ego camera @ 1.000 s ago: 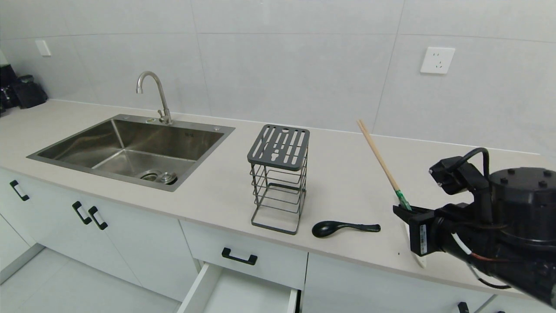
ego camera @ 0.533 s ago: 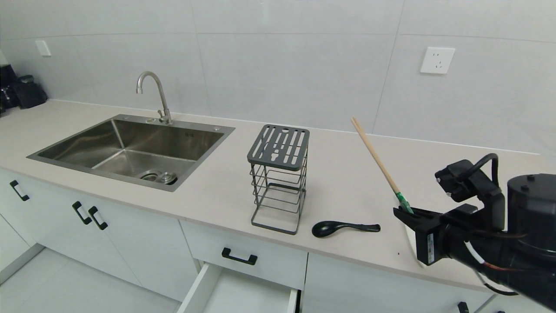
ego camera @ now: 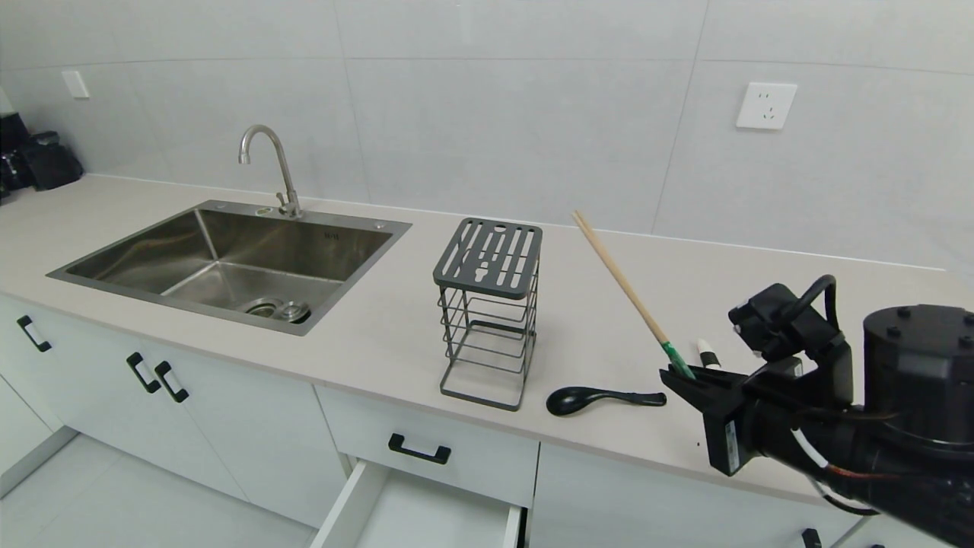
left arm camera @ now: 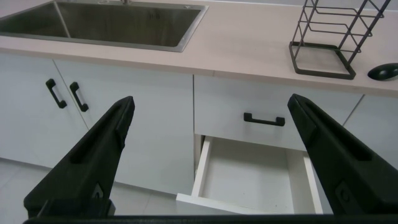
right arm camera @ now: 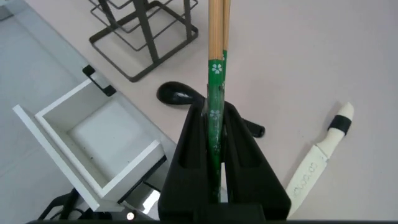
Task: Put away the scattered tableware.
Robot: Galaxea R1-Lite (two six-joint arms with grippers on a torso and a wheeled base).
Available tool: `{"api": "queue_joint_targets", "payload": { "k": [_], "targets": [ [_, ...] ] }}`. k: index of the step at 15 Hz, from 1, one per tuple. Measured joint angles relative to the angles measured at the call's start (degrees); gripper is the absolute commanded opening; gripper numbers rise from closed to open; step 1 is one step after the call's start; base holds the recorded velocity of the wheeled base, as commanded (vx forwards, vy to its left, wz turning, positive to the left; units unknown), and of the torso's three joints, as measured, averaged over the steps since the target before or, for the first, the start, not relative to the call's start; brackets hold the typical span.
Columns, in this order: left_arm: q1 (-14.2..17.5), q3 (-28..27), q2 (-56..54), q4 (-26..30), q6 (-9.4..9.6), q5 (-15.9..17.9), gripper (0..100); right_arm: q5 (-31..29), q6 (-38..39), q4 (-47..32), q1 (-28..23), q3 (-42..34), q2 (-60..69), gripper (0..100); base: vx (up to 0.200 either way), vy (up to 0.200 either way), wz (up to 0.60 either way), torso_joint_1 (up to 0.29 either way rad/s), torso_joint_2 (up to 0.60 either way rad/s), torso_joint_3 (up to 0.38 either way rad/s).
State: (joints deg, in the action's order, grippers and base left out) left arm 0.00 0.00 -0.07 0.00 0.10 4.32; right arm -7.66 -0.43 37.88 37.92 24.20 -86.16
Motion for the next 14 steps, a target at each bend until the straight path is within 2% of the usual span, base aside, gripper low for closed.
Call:
{"api": "queue_joint_targets", "payload": {
  "k": [7,14],
  "targets": [
    [0.0,0.0,0.0,0.0,0.00,0.0,100,2.7,-0.4,1.9,9.6,-0.2,-3.3,0,0.000,0.000,0.00,0.000,0.00,0.000],
    [0.0,0.0,0.0,0.0,0.00,0.0,100,8.9,-1.6,2.3,12.1,-6.6,-0.2,0,0.000,0.000,0.00,0.000,0.00,0.000]
  ]
}}
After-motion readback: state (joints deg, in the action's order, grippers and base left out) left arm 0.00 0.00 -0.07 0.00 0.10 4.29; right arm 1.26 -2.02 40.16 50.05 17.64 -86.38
